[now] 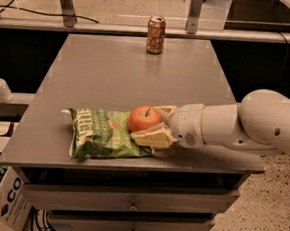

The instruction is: Move apple near green jalapeno chip bag

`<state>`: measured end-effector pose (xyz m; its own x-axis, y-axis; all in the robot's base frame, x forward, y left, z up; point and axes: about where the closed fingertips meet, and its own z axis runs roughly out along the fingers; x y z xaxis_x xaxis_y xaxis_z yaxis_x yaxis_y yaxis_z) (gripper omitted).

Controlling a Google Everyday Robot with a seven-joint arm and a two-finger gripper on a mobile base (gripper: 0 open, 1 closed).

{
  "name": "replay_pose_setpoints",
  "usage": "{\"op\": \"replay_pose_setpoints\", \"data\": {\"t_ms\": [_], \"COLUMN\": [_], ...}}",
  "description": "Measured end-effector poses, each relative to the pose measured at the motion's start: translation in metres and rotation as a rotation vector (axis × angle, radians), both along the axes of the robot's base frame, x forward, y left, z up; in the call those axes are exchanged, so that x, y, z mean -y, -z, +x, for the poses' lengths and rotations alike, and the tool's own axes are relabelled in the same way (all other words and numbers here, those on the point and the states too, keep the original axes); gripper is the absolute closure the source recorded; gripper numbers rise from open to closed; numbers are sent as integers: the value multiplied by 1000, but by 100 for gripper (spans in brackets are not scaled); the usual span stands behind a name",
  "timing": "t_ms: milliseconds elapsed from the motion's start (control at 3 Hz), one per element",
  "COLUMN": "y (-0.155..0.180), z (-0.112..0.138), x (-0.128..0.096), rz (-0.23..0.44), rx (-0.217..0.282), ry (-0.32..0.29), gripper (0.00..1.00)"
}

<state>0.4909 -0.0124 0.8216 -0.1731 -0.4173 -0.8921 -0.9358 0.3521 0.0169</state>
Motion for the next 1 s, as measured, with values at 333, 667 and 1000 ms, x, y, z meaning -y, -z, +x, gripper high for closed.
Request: {"op": "replay_pose_setpoints", "data": {"t_ms": [333, 667, 1000], "y": [-2, -3, -1], "z": [0, 0, -1], "x": [0, 0, 12], "rz": [0, 0, -11], "rx": [0, 0, -3], "ry": [0, 0, 35], "gripper": [100, 100, 94]}}
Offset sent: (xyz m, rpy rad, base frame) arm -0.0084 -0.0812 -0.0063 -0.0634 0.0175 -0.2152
